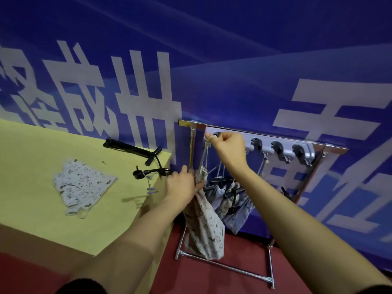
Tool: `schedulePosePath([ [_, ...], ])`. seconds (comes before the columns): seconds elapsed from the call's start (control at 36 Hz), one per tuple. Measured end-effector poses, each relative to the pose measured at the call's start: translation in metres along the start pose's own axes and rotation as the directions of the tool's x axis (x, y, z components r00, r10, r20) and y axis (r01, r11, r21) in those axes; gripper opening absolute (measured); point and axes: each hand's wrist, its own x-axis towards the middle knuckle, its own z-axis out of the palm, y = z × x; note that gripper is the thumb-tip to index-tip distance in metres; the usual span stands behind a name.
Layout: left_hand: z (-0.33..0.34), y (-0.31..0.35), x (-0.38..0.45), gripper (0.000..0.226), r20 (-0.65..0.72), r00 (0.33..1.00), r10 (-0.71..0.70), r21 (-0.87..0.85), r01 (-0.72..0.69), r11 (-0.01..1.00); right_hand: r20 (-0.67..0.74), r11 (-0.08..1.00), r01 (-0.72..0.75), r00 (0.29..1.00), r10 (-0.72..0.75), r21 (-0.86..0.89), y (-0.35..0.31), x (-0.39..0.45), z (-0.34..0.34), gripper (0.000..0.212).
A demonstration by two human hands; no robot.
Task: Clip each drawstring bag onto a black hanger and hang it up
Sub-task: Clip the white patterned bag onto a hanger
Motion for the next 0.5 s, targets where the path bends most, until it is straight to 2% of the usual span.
schedulePosePath([
  [0.11, 0.004, 0.012, 0.01, 0.084, 0.139, 0.989, 0.043, -0.044, -0.037, 0.998, 0.049, 0.997, -0.073, 0.996, 0.074, -0.036, 0.021, -0.007, -0.005, 0.06],
  [0.17, 0.005, 0.021, 0.013, 0.086, 0.157, 0.983, 0.1, -0.076, -0.089, 0.993, 0.057, 0.989, -0.102, 0.992, 0.109, -0.104, 0.035, -0.012, -0.011, 0.06],
  [0.28, 0.003, 0.046, 0.019, 0.061, 0.14, 0.973, 0.183, -0.277, -0.139, 0.951, 0.044, 0.967, -0.174, 0.982, 0.185, -0.186, 0.064, -0.018, -0.031, 0.057],
  [0.42, -0.004, 0.085, 0.032, 0.03, 0.096, 0.974, 0.205, -0.563, -0.117, 0.818, 0.018, 0.949, -0.216, 0.974, 0.226, -0.229, 0.093, -0.013, -0.059, 0.051],
  [0.47, 0.001, 0.098, 0.038, 0.026, 0.112, 0.978, 0.173, -0.639, -0.063, 0.766, 0.012, 0.941, -0.237, 0.969, 0.247, -0.242, 0.102, -0.009, -0.068, 0.049],
  [0.5, 0.003, 0.109, 0.042, 0.032, 0.122, 0.98, 0.158, -0.671, -0.036, 0.741, 0.009, 0.936, -0.246, 0.966, 0.257, -0.253, 0.108, -0.004, -0.077, 0.047],
])
